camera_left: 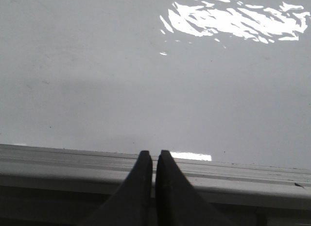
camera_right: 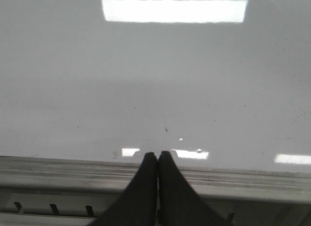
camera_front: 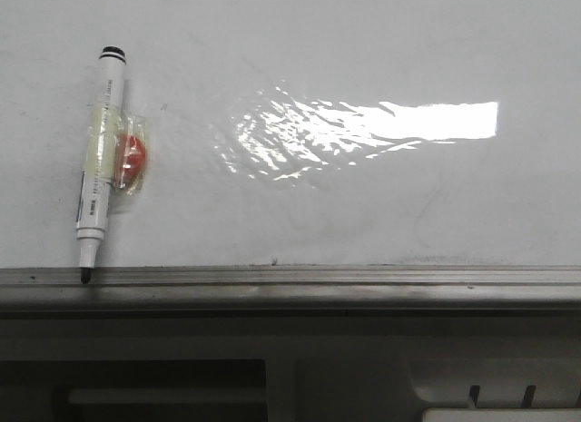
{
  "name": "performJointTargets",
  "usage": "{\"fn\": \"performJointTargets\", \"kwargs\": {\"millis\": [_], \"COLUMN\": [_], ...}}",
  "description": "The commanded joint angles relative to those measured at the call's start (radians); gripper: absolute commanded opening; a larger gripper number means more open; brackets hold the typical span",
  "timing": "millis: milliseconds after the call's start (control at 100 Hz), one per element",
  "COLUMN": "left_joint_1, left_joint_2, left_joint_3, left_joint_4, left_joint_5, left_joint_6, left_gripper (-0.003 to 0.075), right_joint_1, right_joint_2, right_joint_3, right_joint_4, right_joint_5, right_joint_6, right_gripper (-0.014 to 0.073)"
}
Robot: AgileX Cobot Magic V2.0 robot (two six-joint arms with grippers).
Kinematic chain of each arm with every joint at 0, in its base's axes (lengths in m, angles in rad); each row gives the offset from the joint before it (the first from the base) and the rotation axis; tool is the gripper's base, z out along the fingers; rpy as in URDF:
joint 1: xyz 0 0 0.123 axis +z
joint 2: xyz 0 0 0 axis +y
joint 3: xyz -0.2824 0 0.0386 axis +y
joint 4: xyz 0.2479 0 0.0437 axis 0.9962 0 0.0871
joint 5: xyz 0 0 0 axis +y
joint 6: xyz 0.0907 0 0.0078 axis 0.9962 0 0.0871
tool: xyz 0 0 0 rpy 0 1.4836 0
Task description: Write number 9 on whiteboard
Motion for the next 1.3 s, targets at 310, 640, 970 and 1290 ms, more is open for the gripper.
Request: {"fn": "performJointTargets", "kwargs": {"millis": [310,640,970,1290], "left_joint_1": [0.002,0.002,0.002,0.002], "left_joint_2": [-0.027,-0.027,-0.027,-0.027], "left_joint_3": [0.041,0.041,0.041,0.041], "left_joint_4": [-0.007,-0.007,-0.007,0.004], "left_joint_5": [-0.043,-0.043,-0.043,-0.058], "left_joint_6": [-0.01,-0.01,-0.01,-0.01], "left_gripper": [-0.002,-0.002,-0.002,-0.002], "right_joint_1": [0.002,0.002,0.002,0.004], "right_joint_2": [-0.016,-0.016,-0.016,-0.016], "right_joint_3": [0.027,0.027,0.027,0.027], "right_joint_4": [-0.024,-0.024,-0.024,-0.024], "right_joint_5": [-0.029,-0.028,-0.028,-0.075], "right_joint_6": [-0.008,-0.008,-0.008,-0.008], "right_gripper": [-0.0069,-0.0069,-0.0069,-0.0069]}}
